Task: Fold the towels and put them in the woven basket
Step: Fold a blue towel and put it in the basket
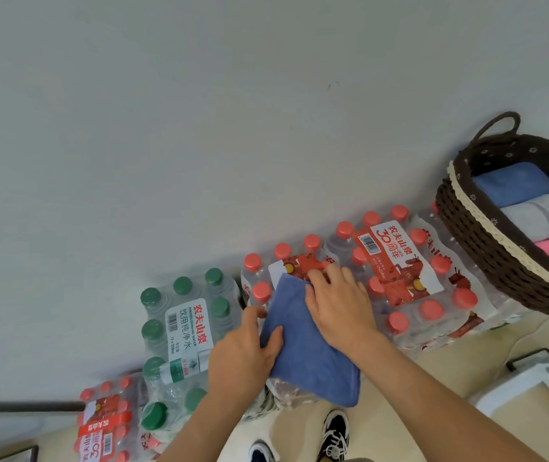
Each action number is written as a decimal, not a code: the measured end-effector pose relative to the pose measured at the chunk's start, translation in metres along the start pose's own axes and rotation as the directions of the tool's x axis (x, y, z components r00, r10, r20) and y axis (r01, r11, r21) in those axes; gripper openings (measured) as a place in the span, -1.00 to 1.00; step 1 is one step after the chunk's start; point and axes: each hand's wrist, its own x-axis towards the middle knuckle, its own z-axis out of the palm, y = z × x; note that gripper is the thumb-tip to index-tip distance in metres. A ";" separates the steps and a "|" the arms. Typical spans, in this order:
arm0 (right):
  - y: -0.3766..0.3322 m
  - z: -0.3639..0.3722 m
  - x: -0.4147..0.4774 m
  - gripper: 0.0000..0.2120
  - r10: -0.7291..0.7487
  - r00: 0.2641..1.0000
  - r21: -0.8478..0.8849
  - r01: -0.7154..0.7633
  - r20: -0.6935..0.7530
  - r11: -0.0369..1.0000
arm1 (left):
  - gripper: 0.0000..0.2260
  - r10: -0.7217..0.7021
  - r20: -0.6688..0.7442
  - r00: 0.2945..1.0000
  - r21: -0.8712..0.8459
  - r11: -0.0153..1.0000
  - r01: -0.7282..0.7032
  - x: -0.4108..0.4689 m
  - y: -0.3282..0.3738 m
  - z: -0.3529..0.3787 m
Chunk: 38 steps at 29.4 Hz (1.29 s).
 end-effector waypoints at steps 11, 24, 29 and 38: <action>0.008 -0.010 0.002 -0.56 -0.111 0.981 0.064 0.101 0.162 0.993 | -0.51 0.540 0.086 0.837 0.343 0.773 -0.534 0.035 0.004 0.025; 0.019 -0.051 0.011 -0.51 -0.140 0.836 0.041 0.139 0.531 0.989 | -0.39 0.456 0.345 0.820 0.471 0.672 -0.572 0.071 0.040 0.002; 0.015 -0.060 0.031 -0.65 -0.078 0.772 -0.036 0.130 0.631 0.991 | -0.69 0.416 0.430 0.801 0.161 0.838 -0.521 0.098 0.037 -0.014; 0.022 -0.100 0.063 -0.86 -0.221 0.826 0.274 0.085 0.518 0.958 | -0.82 0.445 0.226 0.866 0.160 0.861 -0.484 0.090 0.048 -0.073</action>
